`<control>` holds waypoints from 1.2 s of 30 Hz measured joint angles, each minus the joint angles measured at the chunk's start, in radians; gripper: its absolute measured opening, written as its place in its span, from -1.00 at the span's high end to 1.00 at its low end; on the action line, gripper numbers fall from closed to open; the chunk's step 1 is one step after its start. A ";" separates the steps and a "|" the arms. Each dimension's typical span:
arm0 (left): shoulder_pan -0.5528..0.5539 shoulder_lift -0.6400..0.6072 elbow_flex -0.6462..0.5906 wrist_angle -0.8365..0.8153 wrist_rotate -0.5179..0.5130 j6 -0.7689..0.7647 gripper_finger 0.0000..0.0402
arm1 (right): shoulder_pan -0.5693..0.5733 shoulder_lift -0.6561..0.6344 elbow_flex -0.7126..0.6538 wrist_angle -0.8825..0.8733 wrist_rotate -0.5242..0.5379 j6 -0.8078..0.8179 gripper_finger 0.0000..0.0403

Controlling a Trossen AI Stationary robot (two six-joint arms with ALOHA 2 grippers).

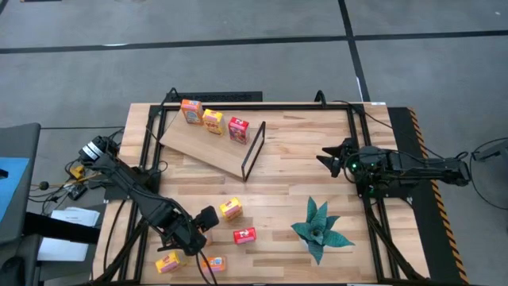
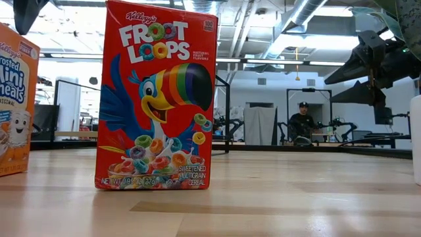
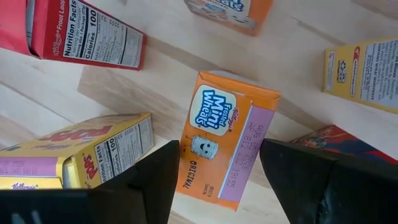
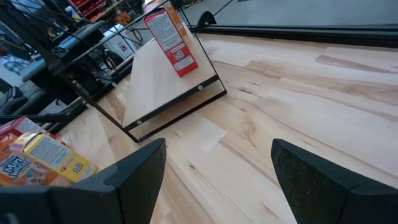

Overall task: Stack cereal on shelf
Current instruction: Put the top orange cereal box aligned with the other orange cereal box on the shelf

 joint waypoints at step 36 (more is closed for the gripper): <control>0.000 -0.001 0.069 -0.150 -0.171 -0.265 0.42 | 0.000 0.000 0.000 0.000 0.001 0.000 -0.57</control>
